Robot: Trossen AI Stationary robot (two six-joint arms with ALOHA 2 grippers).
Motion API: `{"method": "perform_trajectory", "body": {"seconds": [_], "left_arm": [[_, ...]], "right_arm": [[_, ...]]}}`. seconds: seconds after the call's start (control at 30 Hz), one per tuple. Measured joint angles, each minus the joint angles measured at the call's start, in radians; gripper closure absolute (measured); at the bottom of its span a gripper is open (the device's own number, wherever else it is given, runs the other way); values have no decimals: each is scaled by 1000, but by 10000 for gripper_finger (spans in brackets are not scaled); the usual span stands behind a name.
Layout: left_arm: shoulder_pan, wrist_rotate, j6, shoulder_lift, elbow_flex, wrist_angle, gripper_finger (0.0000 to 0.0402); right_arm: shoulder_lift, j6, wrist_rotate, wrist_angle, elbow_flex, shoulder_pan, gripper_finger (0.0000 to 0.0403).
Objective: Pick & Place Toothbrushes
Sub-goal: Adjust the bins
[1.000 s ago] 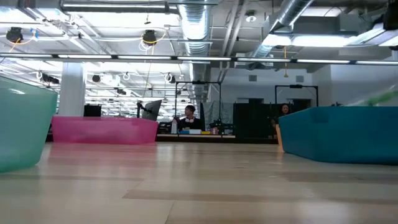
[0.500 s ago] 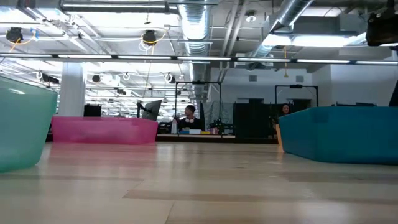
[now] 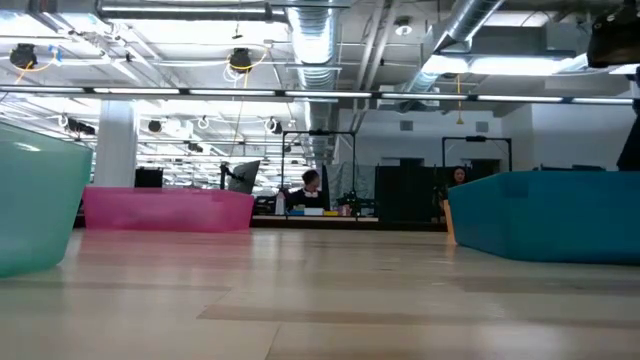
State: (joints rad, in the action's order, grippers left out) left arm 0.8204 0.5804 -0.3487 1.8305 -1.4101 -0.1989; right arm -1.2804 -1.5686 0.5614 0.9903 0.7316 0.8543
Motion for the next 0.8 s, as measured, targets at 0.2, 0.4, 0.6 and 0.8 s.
{"method": "perform_trajectory", "body": {"seconds": [0.2,0.4,0.6,0.8], "left_arm": [[-3,0,1,0,0,2,345],[-3,1,4,0,0,7,345],[-3,5,2,0,0,6,345],[-3,4,1,0,0,7,346]], "right_arm": [[0,97,68,29,60,-13,179],[0,265,133,5,174,-47,200],[0,531,195,-175,231,-98,244],[-60,667,115,-324,230,-254,380]]}}
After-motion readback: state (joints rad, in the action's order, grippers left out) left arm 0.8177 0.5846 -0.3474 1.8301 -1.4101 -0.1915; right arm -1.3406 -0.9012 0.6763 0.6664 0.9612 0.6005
